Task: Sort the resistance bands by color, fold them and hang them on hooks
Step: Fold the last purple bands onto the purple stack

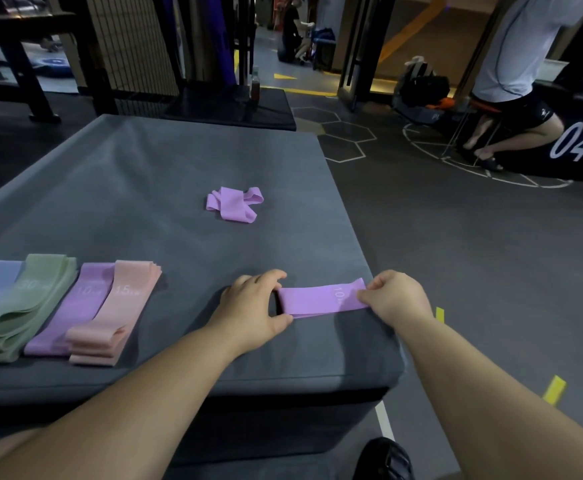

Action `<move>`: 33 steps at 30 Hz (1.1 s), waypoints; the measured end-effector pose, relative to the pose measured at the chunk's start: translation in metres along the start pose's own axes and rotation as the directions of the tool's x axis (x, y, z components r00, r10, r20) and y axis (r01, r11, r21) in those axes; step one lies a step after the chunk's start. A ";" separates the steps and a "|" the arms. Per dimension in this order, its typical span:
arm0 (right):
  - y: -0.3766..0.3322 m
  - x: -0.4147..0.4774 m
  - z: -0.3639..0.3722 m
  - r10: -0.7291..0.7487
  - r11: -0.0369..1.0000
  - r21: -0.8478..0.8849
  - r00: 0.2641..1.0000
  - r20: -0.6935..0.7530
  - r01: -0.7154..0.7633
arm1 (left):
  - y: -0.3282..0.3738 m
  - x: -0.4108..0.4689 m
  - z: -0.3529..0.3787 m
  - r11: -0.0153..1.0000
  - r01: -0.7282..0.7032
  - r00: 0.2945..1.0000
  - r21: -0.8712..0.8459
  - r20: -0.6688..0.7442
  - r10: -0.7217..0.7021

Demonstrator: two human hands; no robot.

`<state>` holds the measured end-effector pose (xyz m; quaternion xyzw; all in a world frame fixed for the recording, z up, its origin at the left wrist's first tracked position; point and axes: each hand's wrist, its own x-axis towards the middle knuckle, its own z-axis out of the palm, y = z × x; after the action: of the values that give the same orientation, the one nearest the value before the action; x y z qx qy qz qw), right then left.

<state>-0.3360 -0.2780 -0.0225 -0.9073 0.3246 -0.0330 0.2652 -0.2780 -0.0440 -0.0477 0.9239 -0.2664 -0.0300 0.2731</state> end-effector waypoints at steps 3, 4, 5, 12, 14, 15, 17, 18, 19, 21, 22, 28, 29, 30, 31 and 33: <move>0.000 -0.001 0.000 -0.027 0.999 -0.034 1.000 -0.008 0.026 | 0.001 0.000 0.001 1.000 -0.002 1.000 -0.026 -0.009 0.002; -0.001 -0.001 0.000 -0.033 0.998 -0.046 0.999 -0.008 0.032 | 0.000 0.000 0.001 0.999 -0.002 1.000 -0.037 -0.010 0.001; -0.001 -0.001 0.000 -0.037 0.998 -0.058 0.999 -0.007 0.037 | 0.000 0.000 0.001 0.999 -0.002 1.000 -0.044 -0.012 0.002; -0.004 -0.002 0.001 -0.050 0.992 -0.112 0.999 0.020 0.052 | 0.000 0.000 0.000 0.998 -0.013 1.000 -0.061 -0.001 0.013; -0.007 -0.003 0.000 -0.066 0.990 -0.126 0.997 0.029 0.069 | -0.001 -0.002 -0.001 0.998 -0.014 1.000 -0.057 -0.001 0.014; -0.009 -0.003 0.000 -0.073 0.991 -0.112 0.997 0.032 0.076 | -0.002 -0.004 -0.002 0.998 -0.019 1.000 -0.055 -0.008 0.019; -0.011 -0.002 0.001 -0.083 0.995 -0.048 0.996 0.036 0.085 | -0.003 -0.007 -0.006 0.999 -0.023 1.000 -0.050 -0.019 0.022; -0.012 -0.001 0.002 -0.085 0.996 -0.006 0.996 0.041 0.085 | -0.004 -0.008 -0.008 0.999 -0.021 1.000 -0.045 -0.017 0.020; -0.013 0.000 0.003 -0.088 0.996 0.033 0.995 0.047 0.086 | -0.005 -0.010 -0.011 0.999 -0.019 1.000 -0.041 -0.013 0.018; -0.015 0.002 0.006 -0.093 0.993 0.085 0.994 0.060 0.088 | -0.007 -0.012 -0.014 0.999 -0.014 1.000 -0.036 -0.002 0.014; -0.016 0.003 0.007 -0.095 0.992 0.093 0.993 0.066 0.089 | -0.008 -0.013 -0.015 0.999 -0.013 1.000 -0.034 0.002 0.013; -0.022 -0.001 0.011 -0.136 0.980 0.156 0.986 0.095 0.120 | -0.011 -0.015 -0.022 0.999 -0.027 1.000 -0.018 0.010 0.027; -0.022 -0.001 0.012 -0.139 0.978 0.172 0.986 0.095 0.122 | -0.011 -0.016 -0.023 0.999 -0.030 0.999 -0.020 0.018 0.030; -0.021 0.000 0.013 -0.142 0.975 0.185 0.985 0.096 0.123 | -0.010 -0.017 -0.024 0.999 -0.032 0.999 -0.026 0.027 0.032; -0.021 0.001 0.014 -0.147 0.972 0.200 0.984 0.096 0.126 | -0.009 -0.018 -0.025 0.999 -0.028 0.999 -0.037 0.036 0.030; -0.023 0.001 0.016 -0.163 0.957 0.259 0.981 0.104 0.131 | -0.008 -0.019 -0.027 0.997 -0.001 0.999 -0.076 0.049 0.004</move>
<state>-0.3187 -0.2564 -0.0250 -0.8884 0.2321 -0.0369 0.3943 -0.2853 -0.0151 -0.0303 0.9115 -0.2728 -0.0622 0.3014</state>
